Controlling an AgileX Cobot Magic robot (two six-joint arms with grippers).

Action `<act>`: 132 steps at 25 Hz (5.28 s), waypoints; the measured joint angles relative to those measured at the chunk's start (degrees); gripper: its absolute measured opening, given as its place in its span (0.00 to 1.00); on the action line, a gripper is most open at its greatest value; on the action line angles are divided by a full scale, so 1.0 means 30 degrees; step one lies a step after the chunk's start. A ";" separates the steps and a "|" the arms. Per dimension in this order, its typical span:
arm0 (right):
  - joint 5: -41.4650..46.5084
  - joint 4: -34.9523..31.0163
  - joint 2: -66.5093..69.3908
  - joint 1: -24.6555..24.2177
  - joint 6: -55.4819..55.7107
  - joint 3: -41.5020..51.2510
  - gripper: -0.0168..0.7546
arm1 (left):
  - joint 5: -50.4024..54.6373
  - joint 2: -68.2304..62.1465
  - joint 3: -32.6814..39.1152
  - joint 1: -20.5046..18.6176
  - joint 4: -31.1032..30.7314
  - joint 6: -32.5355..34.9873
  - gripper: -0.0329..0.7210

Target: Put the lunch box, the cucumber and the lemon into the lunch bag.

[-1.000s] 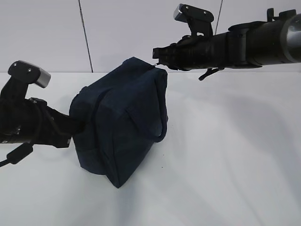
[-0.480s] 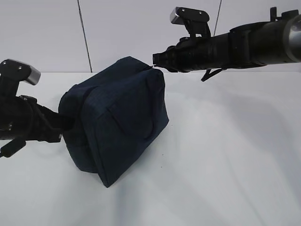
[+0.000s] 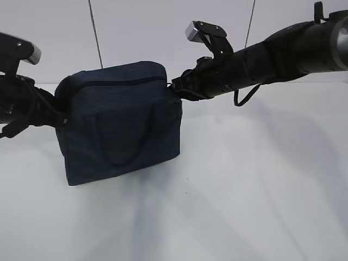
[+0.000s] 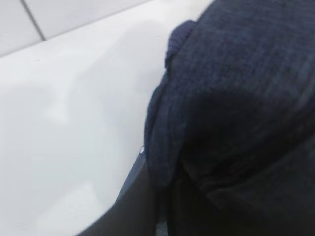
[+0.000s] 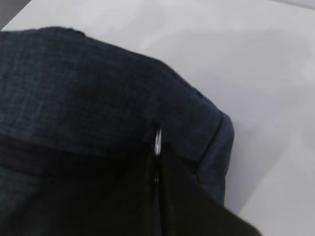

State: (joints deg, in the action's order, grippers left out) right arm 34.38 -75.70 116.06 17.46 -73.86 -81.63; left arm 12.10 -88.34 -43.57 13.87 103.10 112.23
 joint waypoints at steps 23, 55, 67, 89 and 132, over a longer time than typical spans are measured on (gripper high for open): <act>0.6967 0.3220 0.0000 -0.0064 0.1441 -0.1663 0.03 | 0.0447 0.2178 -0.0200 -0.1162 -0.1871 0.0078 0.61; 0.8797 0.6892 0.0000 -0.0064 0.4806 -0.4341 0.03 | -0.2163 0.0141 -0.1669 0.4651 -0.7282 0.4455 0.08; 0.6876 0.6648 0.0000 -0.0064 0.5807 -0.4341 0.03 | -0.2503 0.0082 -0.1669 0.4651 -0.7328 0.4455 0.04; 0.4380 0.9082 0.0000 -0.0001 1.6311 -0.4341 0.03 | -0.2848 0.0082 -0.1669 0.4680 -0.7029 0.4468 0.04; 0.5026 0.6203 0.2307 -0.0656 1.8177 -0.6105 0.03 | -0.2646 -0.0054 -0.1669 0.4724 -0.7001 0.4468 0.04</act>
State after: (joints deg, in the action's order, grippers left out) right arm 49.45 -57.09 122.98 15.50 -19.33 -99.95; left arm 4.16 -88.50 -48.58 28.05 82.09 125.63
